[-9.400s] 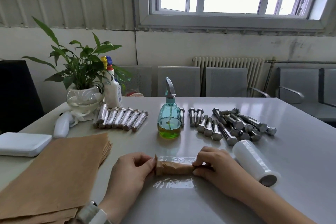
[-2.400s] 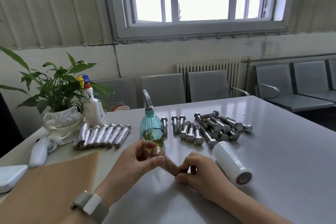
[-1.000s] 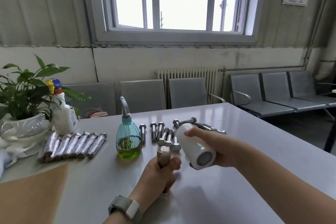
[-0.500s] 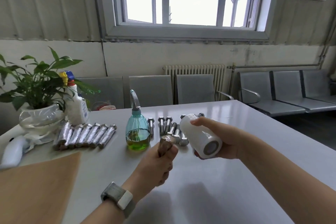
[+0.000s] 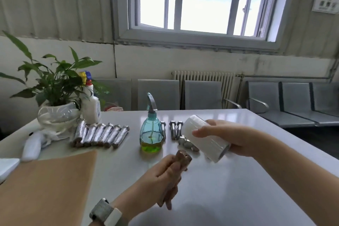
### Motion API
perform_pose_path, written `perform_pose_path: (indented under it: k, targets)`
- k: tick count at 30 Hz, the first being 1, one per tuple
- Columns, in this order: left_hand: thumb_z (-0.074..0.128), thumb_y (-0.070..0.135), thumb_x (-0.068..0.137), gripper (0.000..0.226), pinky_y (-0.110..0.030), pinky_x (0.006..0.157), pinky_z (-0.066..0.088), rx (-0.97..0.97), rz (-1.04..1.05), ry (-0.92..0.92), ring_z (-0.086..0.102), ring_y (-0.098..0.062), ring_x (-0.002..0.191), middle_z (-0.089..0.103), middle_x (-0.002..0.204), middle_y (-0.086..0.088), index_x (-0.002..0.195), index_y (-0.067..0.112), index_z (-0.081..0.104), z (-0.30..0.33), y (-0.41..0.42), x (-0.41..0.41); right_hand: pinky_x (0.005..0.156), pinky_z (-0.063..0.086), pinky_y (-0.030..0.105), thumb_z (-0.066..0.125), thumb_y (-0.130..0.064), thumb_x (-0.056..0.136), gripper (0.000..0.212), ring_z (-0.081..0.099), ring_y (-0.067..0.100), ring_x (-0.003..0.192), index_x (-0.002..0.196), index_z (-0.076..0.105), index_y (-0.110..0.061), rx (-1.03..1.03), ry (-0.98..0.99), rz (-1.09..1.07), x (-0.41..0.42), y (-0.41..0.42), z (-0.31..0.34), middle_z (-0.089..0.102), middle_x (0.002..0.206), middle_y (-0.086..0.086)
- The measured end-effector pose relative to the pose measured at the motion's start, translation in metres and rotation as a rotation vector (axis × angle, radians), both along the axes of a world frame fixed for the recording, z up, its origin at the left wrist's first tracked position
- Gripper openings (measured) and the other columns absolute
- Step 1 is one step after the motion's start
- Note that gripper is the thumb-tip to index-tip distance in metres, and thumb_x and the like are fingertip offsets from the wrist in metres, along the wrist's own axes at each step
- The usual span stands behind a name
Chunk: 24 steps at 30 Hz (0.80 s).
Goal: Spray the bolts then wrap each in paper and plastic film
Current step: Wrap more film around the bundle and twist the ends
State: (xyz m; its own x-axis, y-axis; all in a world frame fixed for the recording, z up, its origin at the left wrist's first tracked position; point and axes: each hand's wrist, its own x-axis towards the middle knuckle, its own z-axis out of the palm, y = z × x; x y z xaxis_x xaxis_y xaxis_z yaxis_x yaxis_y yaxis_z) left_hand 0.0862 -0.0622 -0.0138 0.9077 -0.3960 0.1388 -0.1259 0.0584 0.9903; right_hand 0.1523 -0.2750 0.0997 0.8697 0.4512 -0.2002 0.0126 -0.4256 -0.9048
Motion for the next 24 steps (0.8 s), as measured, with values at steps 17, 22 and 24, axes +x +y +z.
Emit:
perform_pose_path:
  k: [17, 22, 24]
  targets:
    - [0.051, 0.041, 0.097, 0.015, -0.014, 0.037, 0.022, -0.047, 0.208, 0.029, 0.027, -0.006, 0.039, 0.038, 0.054, 0.006, 0.1, 0.026, 0.055, -0.006, -0.01, 0.002, 0.079, 0.06, 0.053, 0.077, -0.059, 0.05, 0.065, 0.069, 0.024, 0.089, 0.107, 0.052, -0.04, -0.295, -0.364, 0.032, -0.026, 0.04, 0.005, 0.067, 0.098, 0.002]
    - [0.06, 0.04, 0.092, 0.025, -0.017, 0.036, 0.026, -0.14, 0.315, 0.018, 0.039, -0.013, 0.039, 0.061, 0.064, -0.004, 0.107, 0.024, 0.049, -0.008, -0.007, 0.008, 0.051, 0.043, 0.011, 0.077, -0.06, 0.05, 0.068, 0.052, -0.004, 0.084, 0.102, 0.035, -0.05, -0.453, -0.729, 0.048, -0.036, 0.052, -0.004, 0.049, 0.101, -0.022]
    - [0.063, 0.023, 0.095, 0.021, -0.02, 0.037, 0.029, -0.218, 0.358, 0.09, 0.044, -0.016, 0.042, 0.062, 0.062, -0.004, 0.108, 0.014, 0.048, -0.009, -0.005, 0.012, 0.056, 0.036, 0.012, 0.082, -0.055, 0.058, 0.074, 0.052, 0.0, 0.086, 0.108, 0.029, -0.047, -0.479, -0.92, 0.028, -0.041, 0.058, -0.017, 0.047, 0.101, -0.022]
